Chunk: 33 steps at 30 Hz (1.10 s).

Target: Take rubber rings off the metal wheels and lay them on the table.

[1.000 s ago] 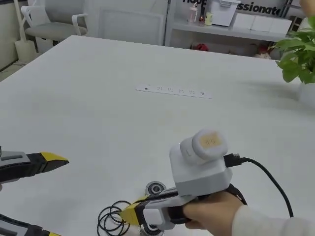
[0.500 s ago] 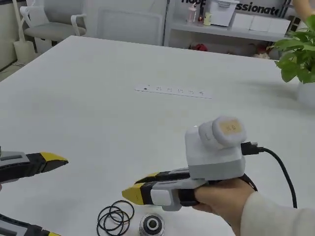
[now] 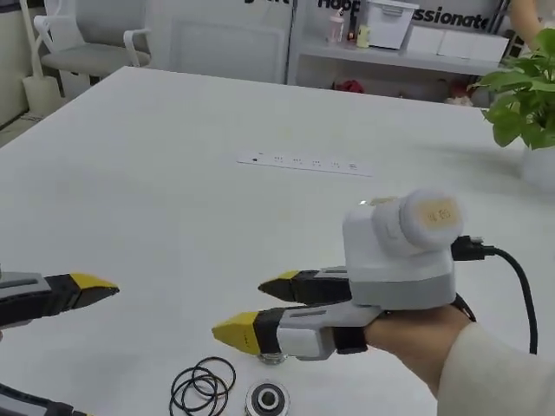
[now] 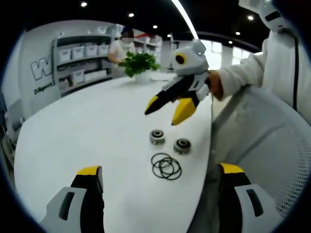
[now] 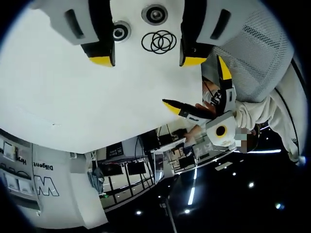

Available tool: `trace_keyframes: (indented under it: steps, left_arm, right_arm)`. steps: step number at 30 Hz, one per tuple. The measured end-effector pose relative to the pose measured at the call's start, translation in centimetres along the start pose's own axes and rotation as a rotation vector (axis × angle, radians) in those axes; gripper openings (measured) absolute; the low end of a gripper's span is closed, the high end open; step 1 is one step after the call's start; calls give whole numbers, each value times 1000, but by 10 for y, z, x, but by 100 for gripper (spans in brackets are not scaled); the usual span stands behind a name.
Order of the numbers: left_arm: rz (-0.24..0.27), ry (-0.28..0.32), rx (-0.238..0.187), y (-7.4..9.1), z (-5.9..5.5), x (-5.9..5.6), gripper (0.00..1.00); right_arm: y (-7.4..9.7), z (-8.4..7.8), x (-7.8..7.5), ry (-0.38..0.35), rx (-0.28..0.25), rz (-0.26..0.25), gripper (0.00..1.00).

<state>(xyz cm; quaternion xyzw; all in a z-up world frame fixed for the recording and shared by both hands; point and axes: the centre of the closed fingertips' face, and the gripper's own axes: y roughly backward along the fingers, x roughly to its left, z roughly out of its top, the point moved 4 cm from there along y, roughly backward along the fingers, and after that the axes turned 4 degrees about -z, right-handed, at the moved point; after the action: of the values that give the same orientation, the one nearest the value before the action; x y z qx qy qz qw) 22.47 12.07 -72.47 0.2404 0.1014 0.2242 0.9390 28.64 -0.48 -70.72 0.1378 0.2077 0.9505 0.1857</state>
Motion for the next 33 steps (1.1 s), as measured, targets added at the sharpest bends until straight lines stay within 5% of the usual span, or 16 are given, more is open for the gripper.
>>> trace_keyframes:
  steps: [12, 21, 33]
  left_arm:
    - [3, 6, -6, 0, 1, 1, 100]
    - [7, 10, -12, 1, 1, 1, 100]
    - [11, 23, -24, 1, 1, 2, 100]
  right_arm:
    - [20, 14, 1, 118, -56, -1, 84]
    - [37, 13, -7, 129, -72, -27, 100]
    - [60, -7, -12, 113, -49, -57, 100]
